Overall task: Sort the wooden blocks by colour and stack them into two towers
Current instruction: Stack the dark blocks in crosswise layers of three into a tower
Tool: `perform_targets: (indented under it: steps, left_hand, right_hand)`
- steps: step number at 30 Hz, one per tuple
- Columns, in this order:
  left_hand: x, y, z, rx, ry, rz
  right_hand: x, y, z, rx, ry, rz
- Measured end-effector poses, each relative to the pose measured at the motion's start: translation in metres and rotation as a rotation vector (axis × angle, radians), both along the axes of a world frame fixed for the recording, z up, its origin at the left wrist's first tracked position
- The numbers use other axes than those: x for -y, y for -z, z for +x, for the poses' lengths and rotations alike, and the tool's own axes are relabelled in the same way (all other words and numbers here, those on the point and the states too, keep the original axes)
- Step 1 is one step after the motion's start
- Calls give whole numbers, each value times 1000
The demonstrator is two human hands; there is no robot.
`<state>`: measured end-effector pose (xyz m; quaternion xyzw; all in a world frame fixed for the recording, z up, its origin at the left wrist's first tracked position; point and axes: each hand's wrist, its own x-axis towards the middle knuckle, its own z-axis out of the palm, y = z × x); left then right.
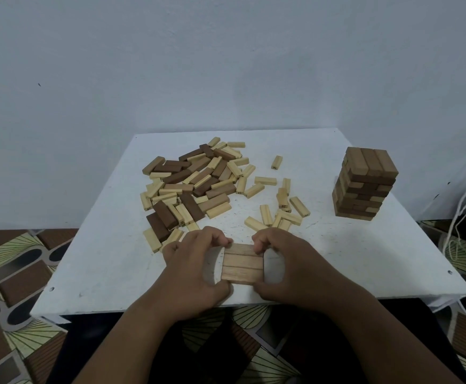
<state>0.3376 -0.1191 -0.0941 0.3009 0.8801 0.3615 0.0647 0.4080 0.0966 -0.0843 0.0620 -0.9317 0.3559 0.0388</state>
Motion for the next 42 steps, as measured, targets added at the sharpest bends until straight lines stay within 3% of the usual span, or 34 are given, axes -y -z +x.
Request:
perform_targets:
  steps: [5, 13, 16, 21, 25, 28, 33, 42]
  left_hand:
    - [1, 0, -1, -17, -2, -15]
    - [2, -2, 1, -65, -20, -60]
    - [2, -8, 4, 13, -48, 50]
    - [-7, -32, 4, 212, -104, 439]
    - [-29, -55, -4, 226, -68, 596]
    - [-53, -73, -12, 213, -39, 669]
    - [-100, -99, -21, 206, 39, 699]
    - [-182, -106, -27, 174, 116, 548]
  right_hand:
    - [-7, -3, 3, 55, 43, 75]
    - [-5, -2, 2, 89, 72, 8]
    - [-6, -3, 3, 63, 91, -57]
    - [-11, -25, 8, -60, 149, -383]
    - [-21, -52, 7, -169, 194, -554]
    - [-35, -74, 6, -269, 258, -573]
    - [-67, -93, 7, -362, 364, -501]
    - [-133, -94, 17, -387, 479, -481]
